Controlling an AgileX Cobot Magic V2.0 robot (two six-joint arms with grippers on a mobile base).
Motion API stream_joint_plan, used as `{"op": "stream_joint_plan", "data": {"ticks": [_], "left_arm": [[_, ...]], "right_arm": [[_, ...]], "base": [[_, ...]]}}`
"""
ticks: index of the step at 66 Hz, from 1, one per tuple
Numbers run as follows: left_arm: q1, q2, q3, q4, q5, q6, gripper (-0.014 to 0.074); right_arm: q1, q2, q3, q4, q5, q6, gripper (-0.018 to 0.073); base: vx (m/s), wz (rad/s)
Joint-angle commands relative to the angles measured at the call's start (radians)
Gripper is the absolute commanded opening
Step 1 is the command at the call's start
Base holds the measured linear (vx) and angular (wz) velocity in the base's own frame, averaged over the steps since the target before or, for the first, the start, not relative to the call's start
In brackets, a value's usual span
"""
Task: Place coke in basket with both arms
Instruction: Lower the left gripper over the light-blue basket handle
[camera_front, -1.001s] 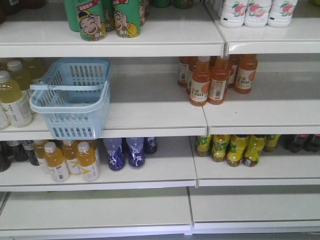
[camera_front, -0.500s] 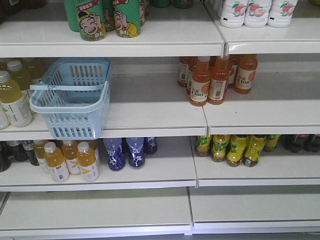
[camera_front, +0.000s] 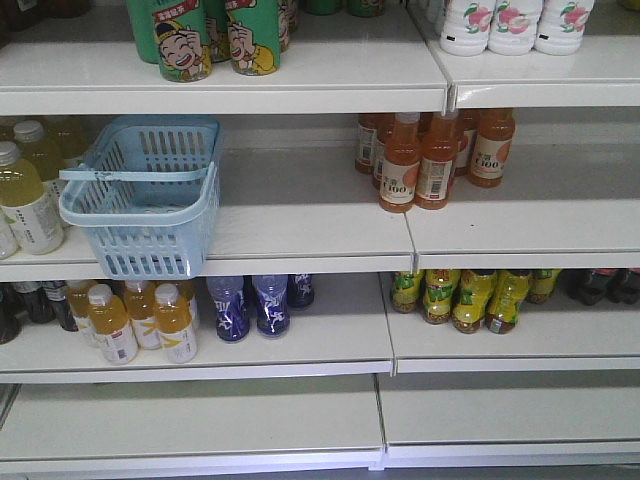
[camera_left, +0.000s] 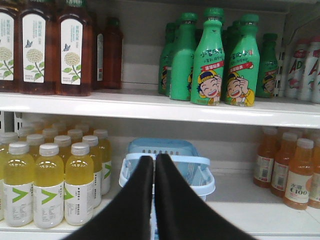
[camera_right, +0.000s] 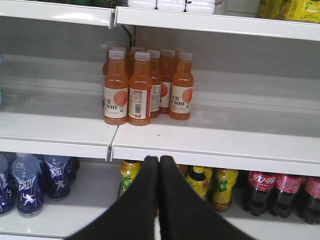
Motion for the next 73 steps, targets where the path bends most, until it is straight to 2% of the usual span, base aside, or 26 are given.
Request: {"op": "stream_joint_plan", "data": {"ticks": [1, 9, 26, 53, 63, 73], "left_arm": [[-0.007, 0.124, -0.153, -0.009, 0.057, 0.01, -0.0006], [-0.007, 0.283, -0.271, 0.022, 0.137, 0.105, -0.0006], [-0.007, 0.456, -0.283, 0.012, 0.116, 0.084, -0.0006], [-0.007, 0.466, -0.283, 0.013, 0.09, 0.064, 0.0015], [-0.007, 0.466, -0.283, 0.012, 0.09, 0.064, 0.0081], [-0.007, 0.466, -0.283, -0.009, 0.091, 0.064, 0.0221]], "right_arm": [[0.001, -0.018, 0.011, -0.005, -0.075, -0.009, -0.0009], [0.001, -0.018, 0.011, -0.005, -0.075, -0.009, -0.0009], [0.001, -0.018, 0.011, -0.005, -0.075, -0.009, -0.0009], [0.001, -0.018, 0.011, -0.005, -0.075, -0.009, -0.0009], [0.001, -0.018, 0.011, -0.005, -0.075, -0.009, -0.0009], [0.001, -0.018, 0.011, -0.005, -0.075, -0.009, -0.0009]], "base": [[0.0, 0.0], [0.0, 0.0], [0.0, 0.0], [0.0, 0.0], [0.0, 0.0], [0.0, 0.0]]}}
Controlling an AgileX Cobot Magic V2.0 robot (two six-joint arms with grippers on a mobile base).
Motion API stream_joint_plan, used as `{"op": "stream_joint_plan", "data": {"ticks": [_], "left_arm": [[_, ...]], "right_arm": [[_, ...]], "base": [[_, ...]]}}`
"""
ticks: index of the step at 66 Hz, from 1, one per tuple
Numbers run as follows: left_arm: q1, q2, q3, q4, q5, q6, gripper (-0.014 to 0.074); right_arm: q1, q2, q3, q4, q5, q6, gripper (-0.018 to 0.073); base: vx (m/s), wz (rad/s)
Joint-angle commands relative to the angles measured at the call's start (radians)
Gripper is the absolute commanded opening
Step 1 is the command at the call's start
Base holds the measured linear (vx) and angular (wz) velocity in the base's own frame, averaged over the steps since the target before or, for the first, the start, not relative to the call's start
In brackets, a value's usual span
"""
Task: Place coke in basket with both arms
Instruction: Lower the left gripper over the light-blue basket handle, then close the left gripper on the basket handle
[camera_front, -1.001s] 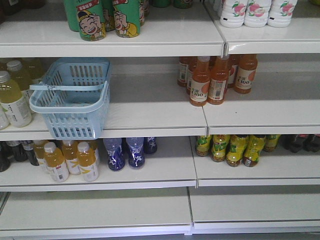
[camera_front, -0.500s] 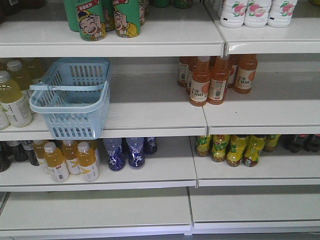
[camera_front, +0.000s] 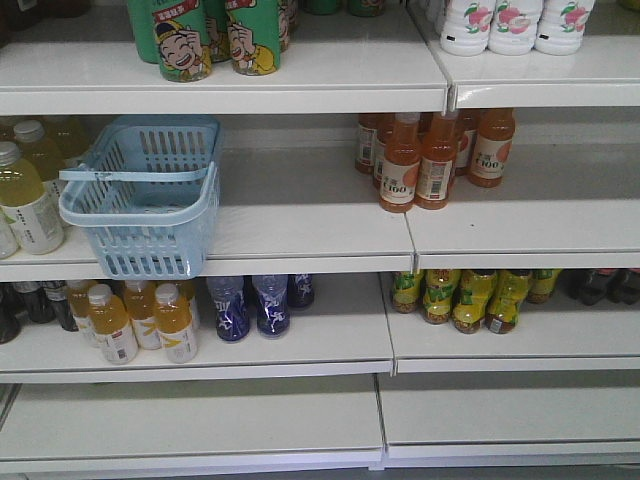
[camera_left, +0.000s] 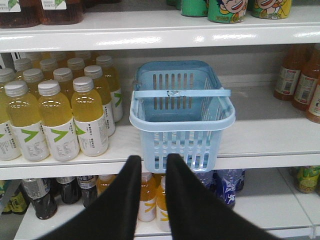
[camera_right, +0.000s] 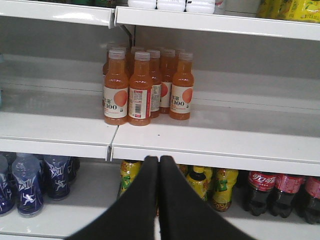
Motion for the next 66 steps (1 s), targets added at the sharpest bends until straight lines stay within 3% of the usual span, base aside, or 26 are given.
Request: {"op": "stream_joint_plan", "data": {"ticks": [1, 18, 35, 52, 66], "left_arm": [[-0.007, 0.008, -0.034, -0.023, -0.081, -0.01, 0.0243], [-0.007, 0.011, -0.034, -0.023, -0.082, -0.009, 0.0486], [-0.007, 0.011, -0.034, -0.023, -0.258, -0.012, 0.0497], [-0.007, 0.031, -0.034, -0.219, -0.313, -0.112, 0.0481], [-0.007, 0.193, -0.035, -0.526, -0.336, -0.26, 0.0481]], "right_arm": [[0.001, -0.018, 0.011, -0.005, -0.075, -0.009, -0.0009], [0.001, -0.018, 0.011, -0.005, -0.075, -0.009, -0.0009], [0.001, -0.018, 0.011, -0.005, -0.075, -0.009, -0.0009], [0.001, -0.018, 0.011, -0.005, -0.075, -0.009, -0.0009], [0.001, -0.018, 0.011, -0.005, -0.075, -0.009, -0.0009]], "base": [[0.0, 0.0], [0.0, 0.0], [0.0, 0.0], [0.0, 0.0], [0.0, 0.0]]}}
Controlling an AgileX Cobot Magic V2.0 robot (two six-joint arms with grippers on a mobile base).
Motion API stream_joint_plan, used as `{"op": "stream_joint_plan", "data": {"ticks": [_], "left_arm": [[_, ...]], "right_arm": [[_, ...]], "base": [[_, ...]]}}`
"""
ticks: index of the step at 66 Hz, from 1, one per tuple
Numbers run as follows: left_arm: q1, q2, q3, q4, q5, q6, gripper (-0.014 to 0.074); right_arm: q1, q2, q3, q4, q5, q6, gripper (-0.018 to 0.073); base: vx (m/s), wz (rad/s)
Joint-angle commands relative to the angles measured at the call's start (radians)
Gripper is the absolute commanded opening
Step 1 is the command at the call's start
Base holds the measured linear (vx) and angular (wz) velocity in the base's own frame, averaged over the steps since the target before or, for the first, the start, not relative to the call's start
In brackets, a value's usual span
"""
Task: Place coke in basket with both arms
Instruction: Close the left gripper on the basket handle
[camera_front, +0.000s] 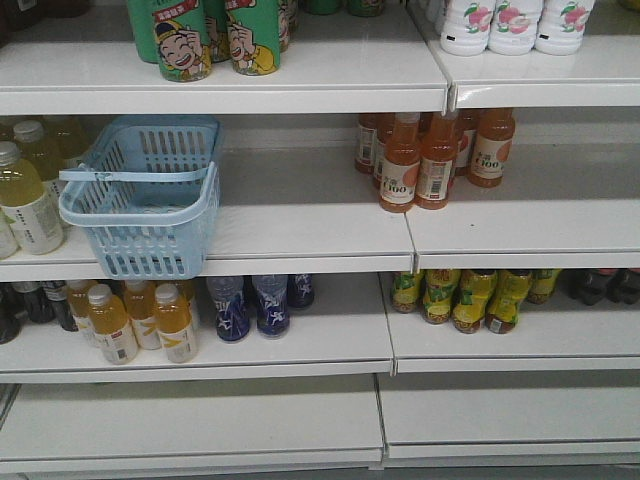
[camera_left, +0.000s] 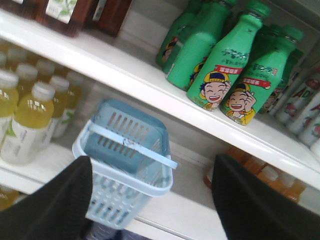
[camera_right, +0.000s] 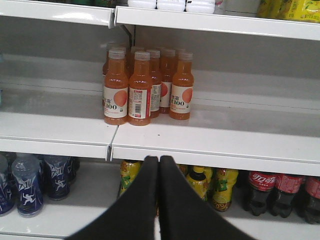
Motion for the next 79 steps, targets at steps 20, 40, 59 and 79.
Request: {"op": "stream_joint_plan", "data": {"ticks": [20, 40, 59, 79], "left_arm": [[-0.007, 0.333, -0.066, -0.438, -0.192, -0.075, 0.0481], [-0.007, 0.603, -0.326, -0.476, -0.011, -0.075, 0.0481], [-0.007, 0.821, -0.472, -0.731, 0.059, -0.072, 0.0481], [-0.007, 0.994, -0.668, -0.737, 0.18, -0.071, 0.0481]], "right_arm": [[0.001, -0.018, 0.011, -0.005, -0.075, -0.009, -0.0009], [0.001, -0.018, 0.011, -0.005, -0.075, -0.009, -0.0009], [0.001, -0.018, 0.011, -0.005, -0.075, -0.009, -0.0009], [0.001, -0.018, 0.011, -0.005, -0.075, -0.009, -0.0009]], "base": [[0.0, 0.0], [0.0, 0.0], [0.0, 0.0], [0.0, 0.0]]}}
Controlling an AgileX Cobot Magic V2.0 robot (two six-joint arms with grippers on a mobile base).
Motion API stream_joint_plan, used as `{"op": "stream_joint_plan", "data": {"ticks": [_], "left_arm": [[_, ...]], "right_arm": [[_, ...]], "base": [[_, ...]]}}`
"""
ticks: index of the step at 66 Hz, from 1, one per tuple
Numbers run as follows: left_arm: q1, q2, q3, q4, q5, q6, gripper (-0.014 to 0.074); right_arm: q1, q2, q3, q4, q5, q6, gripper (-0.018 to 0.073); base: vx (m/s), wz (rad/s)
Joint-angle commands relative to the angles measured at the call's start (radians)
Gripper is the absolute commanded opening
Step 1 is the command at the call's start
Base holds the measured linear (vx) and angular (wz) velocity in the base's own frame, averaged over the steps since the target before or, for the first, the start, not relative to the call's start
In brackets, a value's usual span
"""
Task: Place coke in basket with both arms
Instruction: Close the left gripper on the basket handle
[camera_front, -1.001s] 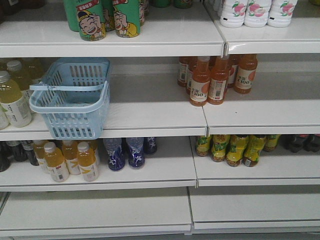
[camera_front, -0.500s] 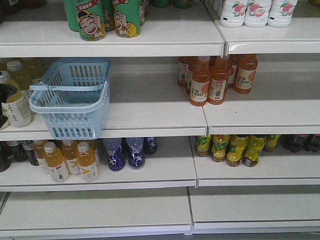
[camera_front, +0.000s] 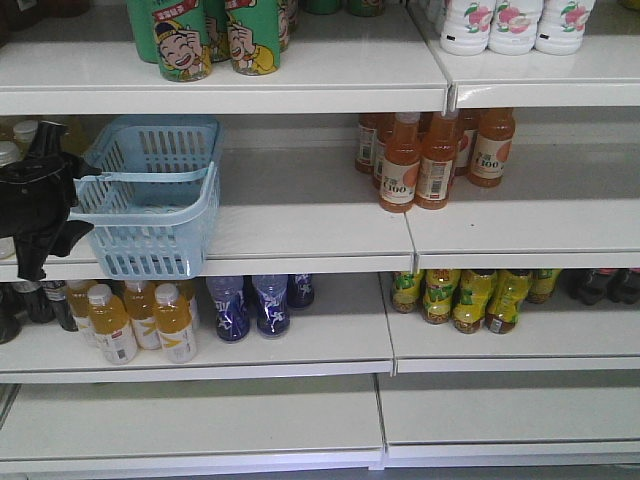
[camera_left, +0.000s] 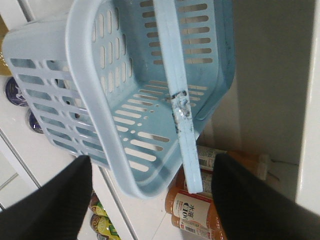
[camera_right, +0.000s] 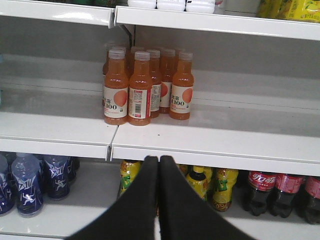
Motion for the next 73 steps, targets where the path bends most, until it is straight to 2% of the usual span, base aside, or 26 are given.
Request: {"op": "stream_joint_plan", "data": {"ticks": [1, 31, 57, 67, 73], "left_arm": [[-0.007, 0.003, -0.083, -0.017, 0.005, -0.005, 0.0481], [-0.007, 0.153, -0.256, -0.019, 0.003, -0.001, 0.0481], [-0.007, 0.284, -0.405, -0.02, 0.049, 0.0, 0.0473], [-0.007, 0.301, -0.413, -0.034, 0.003, 0.003, 0.0393], [-0.007, 0.301, -0.413, -0.033, -0.001, 0.007, 0.027]], "right_arm": [[0.001, -0.018, 0.011, -0.005, -0.075, -0.009, -0.0009], [0.001, -0.018, 0.011, -0.005, -0.075, -0.009, -0.0009], [0.001, -0.018, 0.011, -0.005, -0.075, -0.009, -0.0009], [0.001, -0.018, 0.011, -0.005, -0.075, -0.009, -0.0009], [0.001, -0.018, 0.011, -0.005, -0.075, -0.009, -0.0009]], "base": [[0.0, 0.0], [0.0, 0.0], [0.0, 0.0], [0.0, 0.0], [0.0, 0.0]]}}
